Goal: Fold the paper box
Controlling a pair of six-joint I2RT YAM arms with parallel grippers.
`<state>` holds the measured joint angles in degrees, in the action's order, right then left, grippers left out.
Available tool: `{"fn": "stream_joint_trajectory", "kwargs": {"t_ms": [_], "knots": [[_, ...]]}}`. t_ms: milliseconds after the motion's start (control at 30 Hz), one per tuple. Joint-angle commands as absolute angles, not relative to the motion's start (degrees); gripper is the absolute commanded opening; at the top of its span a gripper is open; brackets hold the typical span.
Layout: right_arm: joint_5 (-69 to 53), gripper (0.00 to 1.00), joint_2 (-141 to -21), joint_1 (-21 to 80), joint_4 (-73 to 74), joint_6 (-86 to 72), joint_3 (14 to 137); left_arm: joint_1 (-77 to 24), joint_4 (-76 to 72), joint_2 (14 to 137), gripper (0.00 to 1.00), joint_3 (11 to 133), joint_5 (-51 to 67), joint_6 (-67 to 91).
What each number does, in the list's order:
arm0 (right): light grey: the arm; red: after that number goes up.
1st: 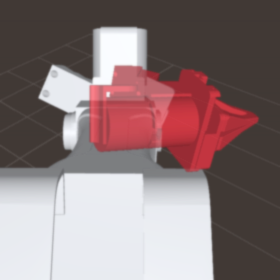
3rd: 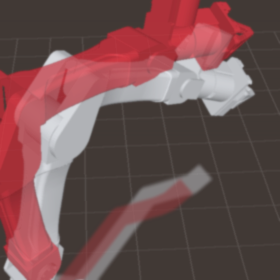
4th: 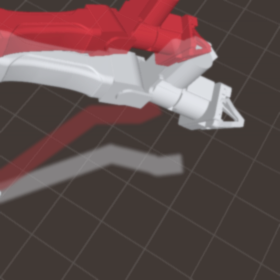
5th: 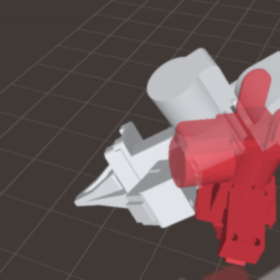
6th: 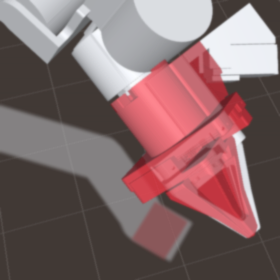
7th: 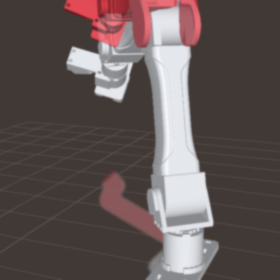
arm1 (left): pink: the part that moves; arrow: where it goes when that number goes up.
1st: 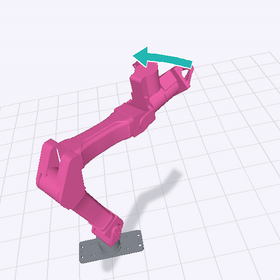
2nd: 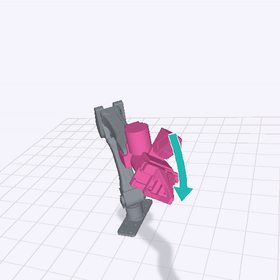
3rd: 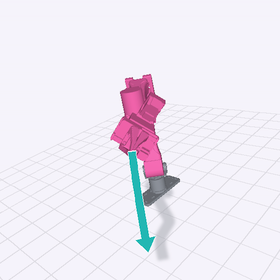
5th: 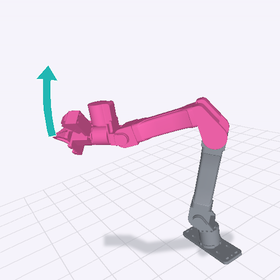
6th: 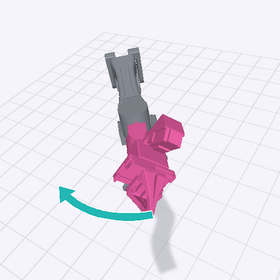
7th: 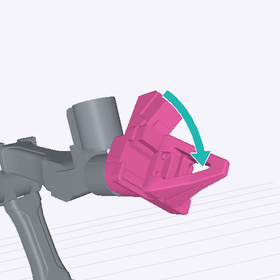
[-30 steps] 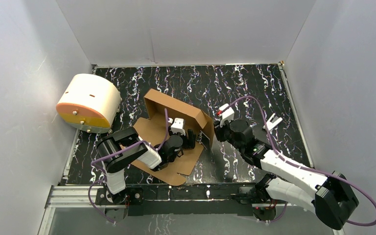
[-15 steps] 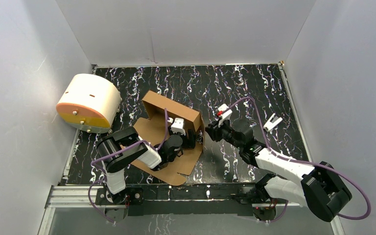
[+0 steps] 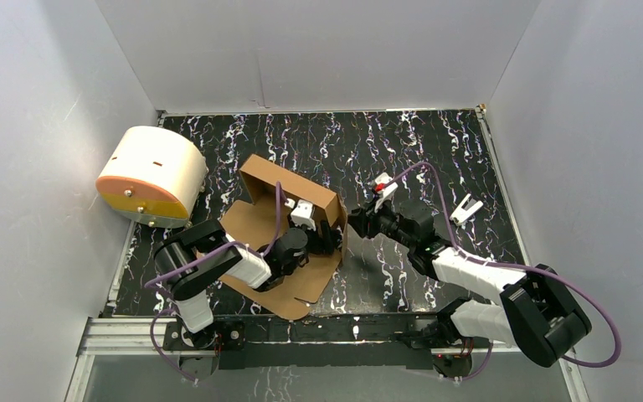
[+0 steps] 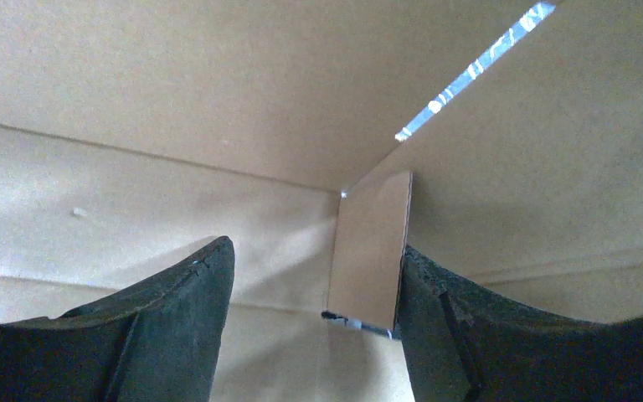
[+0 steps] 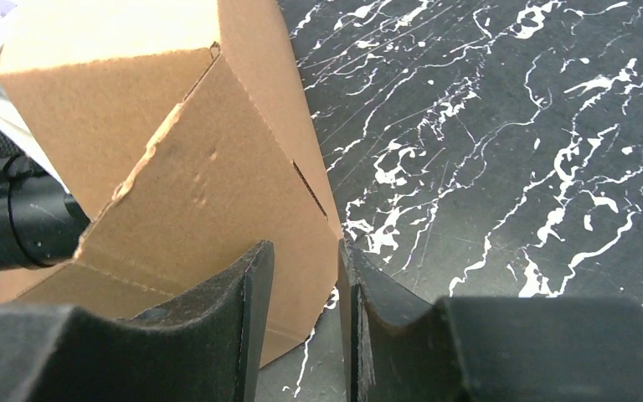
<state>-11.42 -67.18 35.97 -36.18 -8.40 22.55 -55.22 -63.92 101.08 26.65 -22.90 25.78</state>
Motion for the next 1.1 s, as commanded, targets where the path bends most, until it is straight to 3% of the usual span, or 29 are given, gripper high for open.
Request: {"fn": "stream_joint_trajectory", "kwargs": {"t_ms": [0,400,833,1067], "knots": [[-14.76,0.45,-66.21,35.49,-40.16,-7.96,22.47,-53.59,-63.12,96.41,0.65,26.15,-20.39,27.41],[-16.08,0.55,-59.12,34.98,-34.16,-5.34,17.51,-51.88,-50.52,89.35,0.66,27.64,-16.90,28.60],[-22.82,0.59,-62.42,34.95,-42.03,-7.60,16.13,-51.94,-26.39,75.71,0.70,25.95,-14.50,34.36],[-25.53,0.59,-68.74,34.97,-46.12,-8.54,19.64,-51.87,-19.30,74.41,0.61,25.01,-14.94,35.63]]}}
